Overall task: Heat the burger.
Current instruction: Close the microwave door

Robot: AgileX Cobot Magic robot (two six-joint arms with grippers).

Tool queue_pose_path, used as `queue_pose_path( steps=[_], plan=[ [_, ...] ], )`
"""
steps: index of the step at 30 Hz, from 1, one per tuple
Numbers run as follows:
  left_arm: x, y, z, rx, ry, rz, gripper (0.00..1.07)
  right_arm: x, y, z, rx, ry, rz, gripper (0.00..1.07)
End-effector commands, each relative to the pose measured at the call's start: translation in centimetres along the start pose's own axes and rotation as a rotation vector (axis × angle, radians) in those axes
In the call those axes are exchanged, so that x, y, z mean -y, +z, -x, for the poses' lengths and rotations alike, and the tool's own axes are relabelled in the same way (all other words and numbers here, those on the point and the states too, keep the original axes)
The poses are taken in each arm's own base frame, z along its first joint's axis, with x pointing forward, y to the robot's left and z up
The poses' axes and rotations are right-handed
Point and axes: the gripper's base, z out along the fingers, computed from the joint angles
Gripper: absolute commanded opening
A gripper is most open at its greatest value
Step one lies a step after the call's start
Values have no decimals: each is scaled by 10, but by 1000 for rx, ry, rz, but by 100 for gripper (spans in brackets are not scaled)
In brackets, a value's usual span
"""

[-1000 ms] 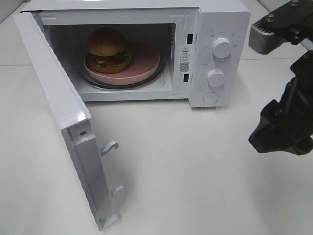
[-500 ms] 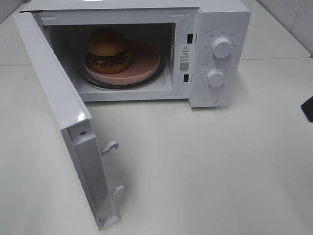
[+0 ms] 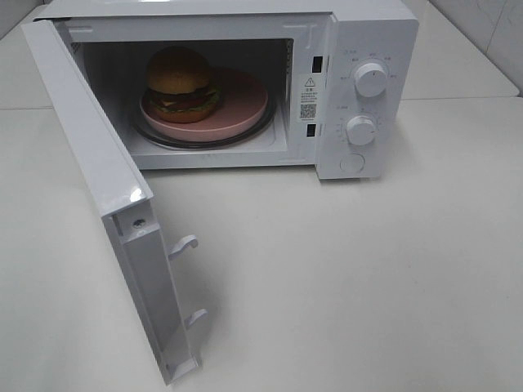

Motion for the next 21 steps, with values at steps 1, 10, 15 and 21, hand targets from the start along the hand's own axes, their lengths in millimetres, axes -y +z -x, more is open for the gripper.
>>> queue_pose_path(
  steps=[1,10,15,21],
  plan=[
    [0,0,-1,0,-3,5,100,1,-1,-15,31,23,-9,77],
    [0,0,-1,0,-3,5,100,1,-10,-51,134,71,-14,77],
    [0,0,-1,0,-3,5,100,2,-20,-66,243,87,-24,76],
    [0,0,-1,0,-3,5,100,3,-31,-75,323,132,-83,76]
  ],
)
